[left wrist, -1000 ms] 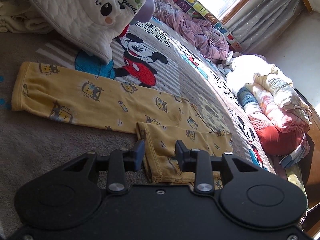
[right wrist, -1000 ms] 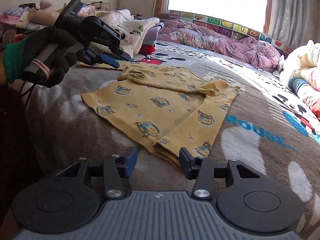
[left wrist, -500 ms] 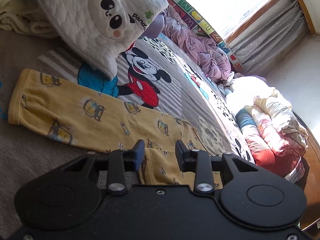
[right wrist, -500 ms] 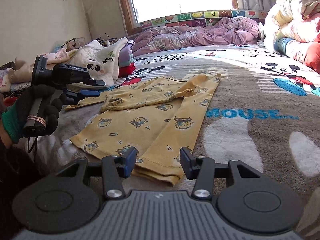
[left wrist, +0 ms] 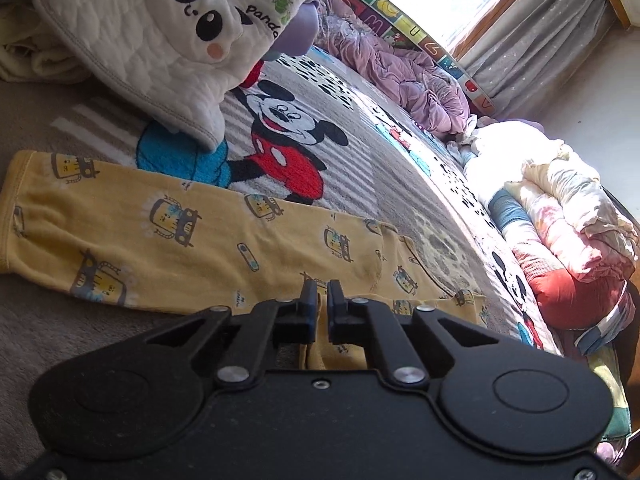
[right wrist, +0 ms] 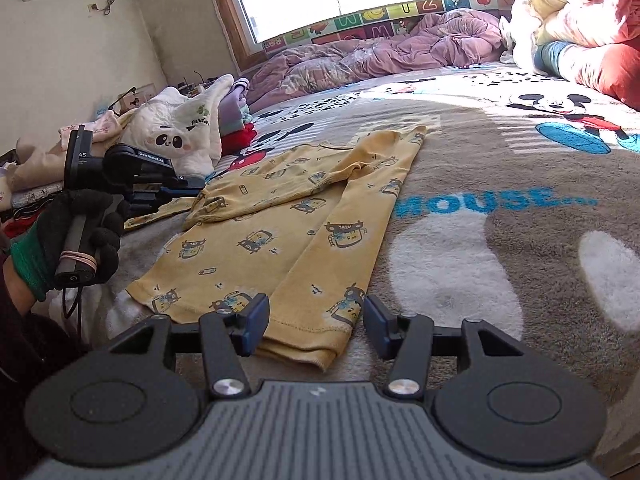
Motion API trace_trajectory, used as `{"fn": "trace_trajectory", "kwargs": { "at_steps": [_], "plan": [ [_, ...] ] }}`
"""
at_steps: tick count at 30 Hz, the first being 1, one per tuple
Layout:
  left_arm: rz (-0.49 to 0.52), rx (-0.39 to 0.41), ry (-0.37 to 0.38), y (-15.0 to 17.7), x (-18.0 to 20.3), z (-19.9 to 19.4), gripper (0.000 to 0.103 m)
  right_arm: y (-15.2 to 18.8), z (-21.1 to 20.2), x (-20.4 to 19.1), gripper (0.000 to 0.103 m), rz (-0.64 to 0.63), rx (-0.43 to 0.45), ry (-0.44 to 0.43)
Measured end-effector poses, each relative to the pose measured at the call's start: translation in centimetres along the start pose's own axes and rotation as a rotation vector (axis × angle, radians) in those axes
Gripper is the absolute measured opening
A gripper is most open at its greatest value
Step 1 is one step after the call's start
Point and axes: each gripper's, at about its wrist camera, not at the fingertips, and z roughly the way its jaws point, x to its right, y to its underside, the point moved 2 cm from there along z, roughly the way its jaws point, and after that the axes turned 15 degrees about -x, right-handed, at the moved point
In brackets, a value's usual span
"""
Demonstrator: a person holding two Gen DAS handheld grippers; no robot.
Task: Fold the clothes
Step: 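Grasp the yellow sleeve cuff with the left gripper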
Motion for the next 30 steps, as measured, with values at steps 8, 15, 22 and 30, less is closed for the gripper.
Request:
{"fn": "trace_trajectory", "kwargs": {
  "at_steps": [8,15,22,30],
  "plan": [
    [0.184,0.13,0.044,0.8,4.8,-2.9,0.0,0.0,-0.1,0.7,0.053,0.053,0.002,-0.03],
    [0.06,0.003,0.034,-0.6,0.5,-1.0,0.047,0.4,-0.3,1.2,0.053,0.073,-0.002,-0.036],
    [0.003,-0.083,0.005,-0.4,-2.2,1.3,0.034,0.5,-0.1,1.2,0.053,0.069,-0.012,-0.031],
    [0.065,-0.086,0.001,-0.2,-1.6,1.6,0.015,0.4,0.2,1.0,0.054,0.067,-0.014,-0.027]
  ]
}}
